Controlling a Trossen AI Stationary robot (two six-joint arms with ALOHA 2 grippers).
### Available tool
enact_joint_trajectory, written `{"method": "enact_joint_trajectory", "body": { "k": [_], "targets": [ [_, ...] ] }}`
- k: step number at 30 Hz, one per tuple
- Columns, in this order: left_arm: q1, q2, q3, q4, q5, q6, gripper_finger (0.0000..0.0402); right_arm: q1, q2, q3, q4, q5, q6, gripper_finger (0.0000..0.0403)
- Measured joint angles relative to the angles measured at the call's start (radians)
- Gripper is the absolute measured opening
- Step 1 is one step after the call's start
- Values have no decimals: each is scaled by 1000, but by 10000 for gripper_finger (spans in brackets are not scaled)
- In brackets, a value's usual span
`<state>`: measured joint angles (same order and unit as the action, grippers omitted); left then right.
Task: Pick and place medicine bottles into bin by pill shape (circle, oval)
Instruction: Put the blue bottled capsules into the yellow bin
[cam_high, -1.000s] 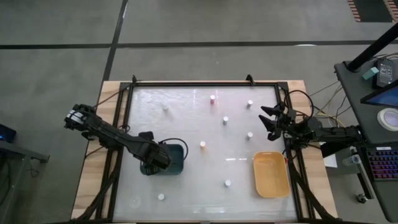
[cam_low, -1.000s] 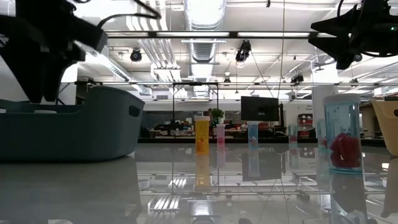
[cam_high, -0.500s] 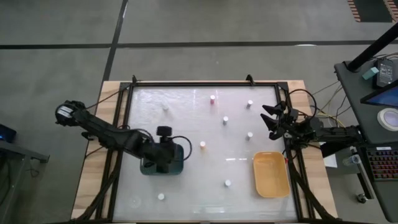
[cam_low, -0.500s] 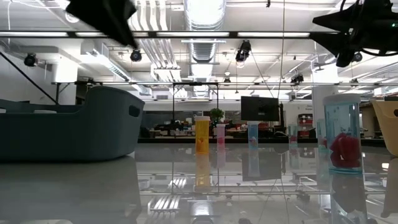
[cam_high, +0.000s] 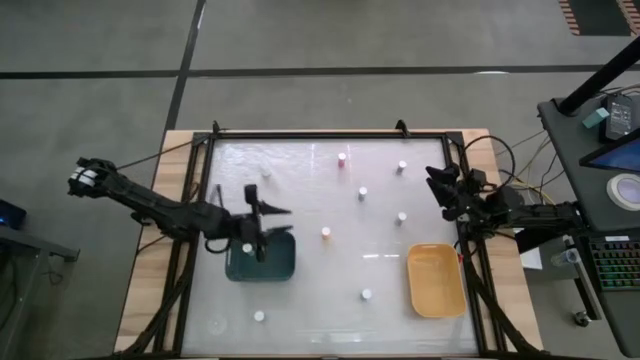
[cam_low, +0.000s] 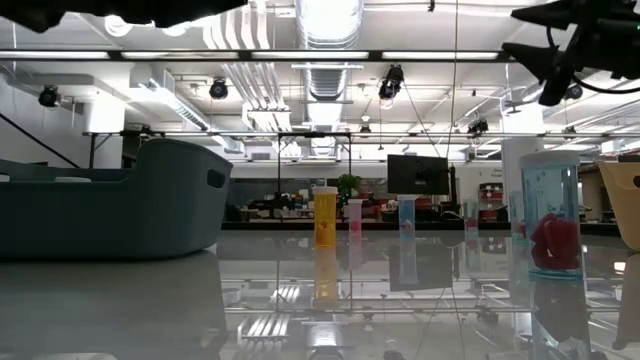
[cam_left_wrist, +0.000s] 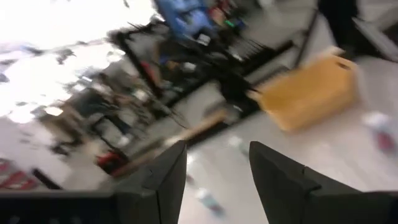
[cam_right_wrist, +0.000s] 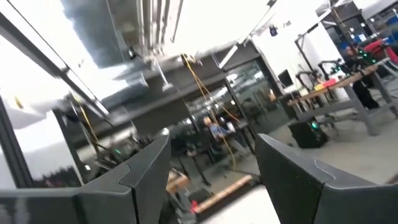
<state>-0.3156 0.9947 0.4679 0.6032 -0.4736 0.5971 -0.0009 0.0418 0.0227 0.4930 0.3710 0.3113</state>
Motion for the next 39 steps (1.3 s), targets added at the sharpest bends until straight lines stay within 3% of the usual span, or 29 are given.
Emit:
{"method": "enact_joint_trajectory", "body": {
  "k": [5, 10, 15, 25, 32, 39],
  "targets": [
    [32, -85, -64, 103, -143, 102, 160, 0, 0, 0, 57, 4, 21, 226],
    [44, -140, -92, 98, -247, 117, 160, 0, 7, 0, 66, 66, 38, 226],
    [47, -176, -123, 96, -271, 124, 160, 0, 29, 0, 68, 136, 41, 226],
    [48, -196, -131, 96, -277, 127, 160, 1, 102, 23, 79, 180, 97, 226],
    [48, -183, -131, 96, -277, 169, 160, 3, 283, 137, 64, 180, 72, 226],
    [48, -168, -131, 96, -277, 178, 160, 3, 496, 314, -68, 180, 58, 226]
  ]
}}
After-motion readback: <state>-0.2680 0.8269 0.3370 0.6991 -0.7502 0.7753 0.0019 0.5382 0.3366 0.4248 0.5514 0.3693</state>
